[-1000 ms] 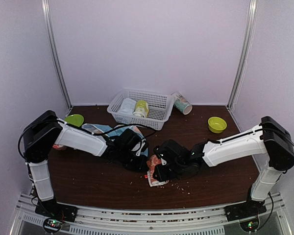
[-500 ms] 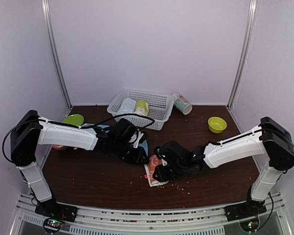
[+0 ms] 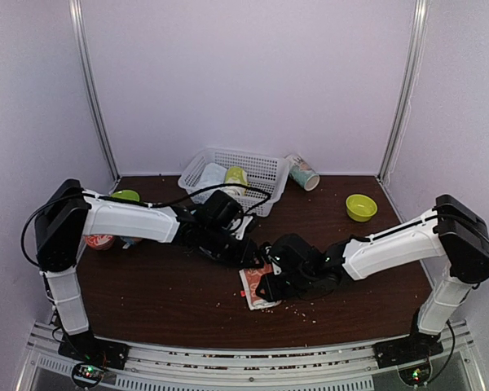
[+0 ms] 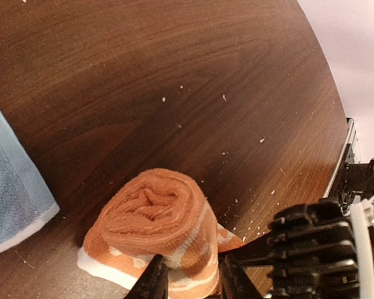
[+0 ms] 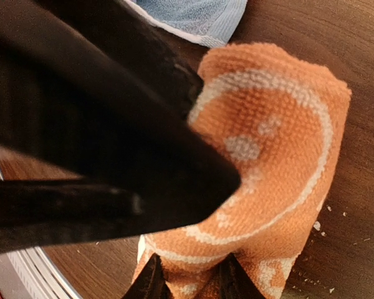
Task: Roll the towels
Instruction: Roll the towel at the center of the board.
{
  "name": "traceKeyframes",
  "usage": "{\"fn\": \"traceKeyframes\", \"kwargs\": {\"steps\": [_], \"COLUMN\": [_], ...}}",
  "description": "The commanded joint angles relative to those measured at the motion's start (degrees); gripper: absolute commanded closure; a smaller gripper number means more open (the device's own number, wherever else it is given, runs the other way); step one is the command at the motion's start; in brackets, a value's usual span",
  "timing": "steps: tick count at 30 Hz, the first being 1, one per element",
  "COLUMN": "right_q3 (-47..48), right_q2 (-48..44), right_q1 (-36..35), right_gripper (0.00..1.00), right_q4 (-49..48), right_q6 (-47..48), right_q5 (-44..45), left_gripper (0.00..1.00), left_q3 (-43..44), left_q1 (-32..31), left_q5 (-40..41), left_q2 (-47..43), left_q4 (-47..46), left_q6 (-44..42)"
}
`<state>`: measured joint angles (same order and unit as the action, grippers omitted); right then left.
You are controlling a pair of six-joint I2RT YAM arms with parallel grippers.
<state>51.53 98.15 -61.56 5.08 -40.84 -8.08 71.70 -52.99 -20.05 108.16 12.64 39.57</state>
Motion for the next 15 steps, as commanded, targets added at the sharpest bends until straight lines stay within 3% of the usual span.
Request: {"fn": "traceKeyframes", "kwargs": {"steps": [1,5,7,11,15], "right_q3": [-2.38,-2.75,-2.75,-2.68,-2.41], "right_q2": [-0.60,-1.25,-1.38,-2.41,-3.45], "right_q1": [0.21,0.12,0.04,-0.38,-0.50], "right_gripper": [0.69,0.68,0.68,0.67,0.63], "right_q4": [1.86,1.34,1.72,3.13,4.52], "right_q6": [1.10,1.52,1.83,2.85,3.62], "right_q5": [-0.71,-1.31,-1.51,-1.13,-0.48], "left_gripper": [0.69,0.69,0.75,0.98,1.00], "left_q3": [2.43,2.82,2.92,1.63,-0.46], "left_q1": [-0.36,-0.27,-0.20,0.15,0.32], "left_q5": [-3.79,-4.08,-3.06,-0.32,1.08], "left_q2": [2.47,4.63,5.35,5.93,5.93], "left_q4": [-6.10,-6.92,-6.37,-4.98,-4.80], "left_q6": [0.41,0.89,1.30,1.88,2.24]}}
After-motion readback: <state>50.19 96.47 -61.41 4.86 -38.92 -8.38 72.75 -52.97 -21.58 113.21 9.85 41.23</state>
